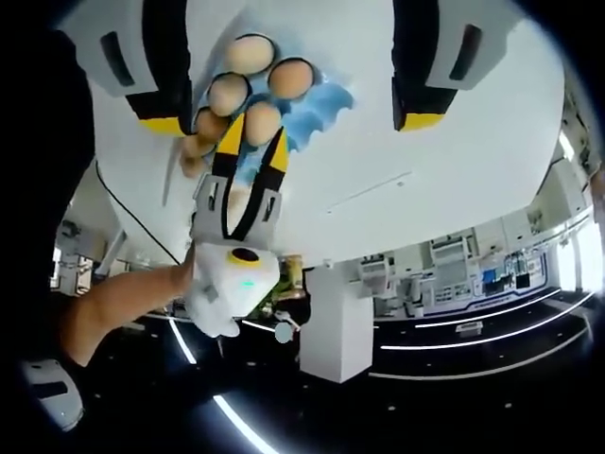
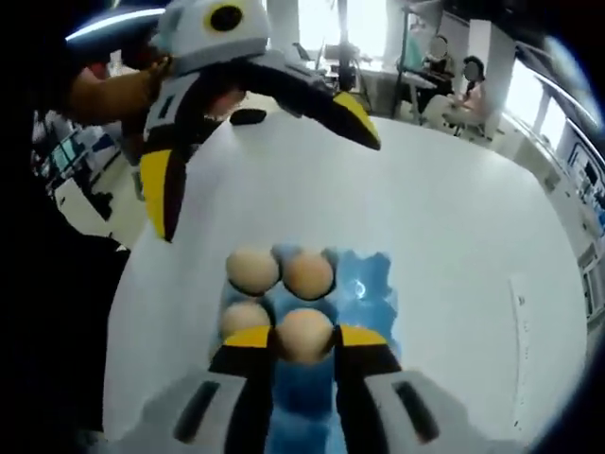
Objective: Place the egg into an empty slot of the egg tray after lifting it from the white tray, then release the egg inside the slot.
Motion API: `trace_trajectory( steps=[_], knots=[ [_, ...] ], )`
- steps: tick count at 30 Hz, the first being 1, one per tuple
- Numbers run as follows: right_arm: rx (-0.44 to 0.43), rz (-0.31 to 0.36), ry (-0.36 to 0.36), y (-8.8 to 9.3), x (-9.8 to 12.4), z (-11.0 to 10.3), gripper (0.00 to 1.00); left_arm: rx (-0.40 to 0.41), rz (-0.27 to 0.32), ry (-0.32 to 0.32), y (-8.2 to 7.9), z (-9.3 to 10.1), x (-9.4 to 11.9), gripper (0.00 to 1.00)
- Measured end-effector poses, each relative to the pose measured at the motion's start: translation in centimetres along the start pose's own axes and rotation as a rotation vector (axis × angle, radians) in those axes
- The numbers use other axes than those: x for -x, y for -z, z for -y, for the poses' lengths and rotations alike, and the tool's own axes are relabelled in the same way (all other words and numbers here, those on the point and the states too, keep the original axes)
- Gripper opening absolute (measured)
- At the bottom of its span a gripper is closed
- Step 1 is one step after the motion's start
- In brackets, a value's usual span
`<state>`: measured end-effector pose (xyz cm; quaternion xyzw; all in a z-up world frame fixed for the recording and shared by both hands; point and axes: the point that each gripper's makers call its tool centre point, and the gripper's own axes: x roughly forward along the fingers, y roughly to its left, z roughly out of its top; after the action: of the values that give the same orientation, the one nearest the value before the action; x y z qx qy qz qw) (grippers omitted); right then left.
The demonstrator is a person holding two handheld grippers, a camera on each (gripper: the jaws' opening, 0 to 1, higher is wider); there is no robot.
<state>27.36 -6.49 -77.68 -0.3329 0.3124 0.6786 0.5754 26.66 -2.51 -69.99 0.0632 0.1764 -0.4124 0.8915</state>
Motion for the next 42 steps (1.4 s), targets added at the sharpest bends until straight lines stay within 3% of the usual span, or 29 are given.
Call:
trace_trajectory(
  steps=[18,31,35,42],
  knots=[
    [0.054,-0.047,-0.019,0.3,-1.5,-0.2,0.24,0.0,-0.002,0.001,0.0,-0.1,0.1,0.88],
    [0.001,-0.023,-0.037,0.6,-1.4,0.0,0.25,-0.002,-0.006,-0.001,0.0,-0.1,-0.1,0.89],
    [0.049,0.013,-0.027,0.5,-1.4,-0.2,0.26,-0.008,-0.011,0.002,0.0,0.0,-0.1,0.88],
    [0.03,0.032,-0.017,0.6,-0.8,-0.2,0.28,-0.011,-0.02,0.0,0.0,0.2,0.0,0.88]
  ],
)
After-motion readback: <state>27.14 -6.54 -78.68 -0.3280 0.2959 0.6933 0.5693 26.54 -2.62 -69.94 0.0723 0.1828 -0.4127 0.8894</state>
